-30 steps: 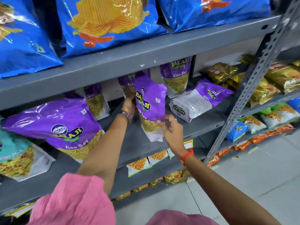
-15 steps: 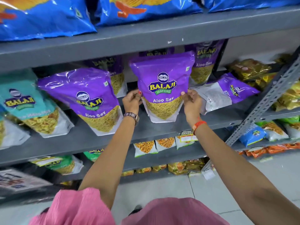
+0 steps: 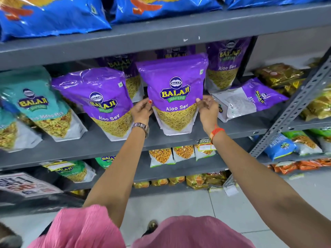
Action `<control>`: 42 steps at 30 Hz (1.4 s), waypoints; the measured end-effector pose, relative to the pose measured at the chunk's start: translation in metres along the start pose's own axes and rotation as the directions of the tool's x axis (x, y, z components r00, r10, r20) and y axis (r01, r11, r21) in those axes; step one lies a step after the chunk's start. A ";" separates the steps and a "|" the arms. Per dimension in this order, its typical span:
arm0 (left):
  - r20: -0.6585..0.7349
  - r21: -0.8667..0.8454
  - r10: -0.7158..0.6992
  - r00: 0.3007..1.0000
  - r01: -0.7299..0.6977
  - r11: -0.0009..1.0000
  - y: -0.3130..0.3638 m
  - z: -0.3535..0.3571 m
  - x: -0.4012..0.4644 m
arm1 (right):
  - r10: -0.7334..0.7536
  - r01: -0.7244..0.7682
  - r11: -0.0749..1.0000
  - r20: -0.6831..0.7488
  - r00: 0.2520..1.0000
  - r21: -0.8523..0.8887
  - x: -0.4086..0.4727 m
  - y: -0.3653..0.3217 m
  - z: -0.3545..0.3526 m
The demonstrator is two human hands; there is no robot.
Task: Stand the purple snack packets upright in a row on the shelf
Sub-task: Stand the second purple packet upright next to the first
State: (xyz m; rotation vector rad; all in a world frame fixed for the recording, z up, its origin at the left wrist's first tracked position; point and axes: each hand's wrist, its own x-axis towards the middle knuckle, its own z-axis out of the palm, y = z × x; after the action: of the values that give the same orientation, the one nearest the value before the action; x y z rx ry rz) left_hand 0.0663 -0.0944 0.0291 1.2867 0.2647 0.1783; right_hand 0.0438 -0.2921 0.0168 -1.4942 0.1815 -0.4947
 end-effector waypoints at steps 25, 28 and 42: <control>-0.340 0.145 0.306 0.889 -0.272 0.951 -0.049 0.029 -0.103 | -0.042 0.025 0.995 -0.178 0.983 -0.099 0.002 -0.008 -0.022; -0.069 0.242 0.353 0.933 -0.327 0.913 -0.071 0.069 -0.143 | -0.041 0.003 0.995 -0.374 0.926 -0.102 0.000 -0.012 -0.052; 0.804 0.507 0.162 0.572 -0.801 0.317 -0.076 0.251 -0.089 | 0.356 -0.504 0.828 -0.466 0.810 -0.244 0.026 0.005 -0.186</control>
State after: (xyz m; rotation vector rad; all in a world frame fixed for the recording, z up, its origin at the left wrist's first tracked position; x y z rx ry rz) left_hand 0.0530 -0.3706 0.0292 2.3610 -0.8513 0.1615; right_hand -0.0093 -0.4721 0.0007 -1.6196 0.9746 -0.3962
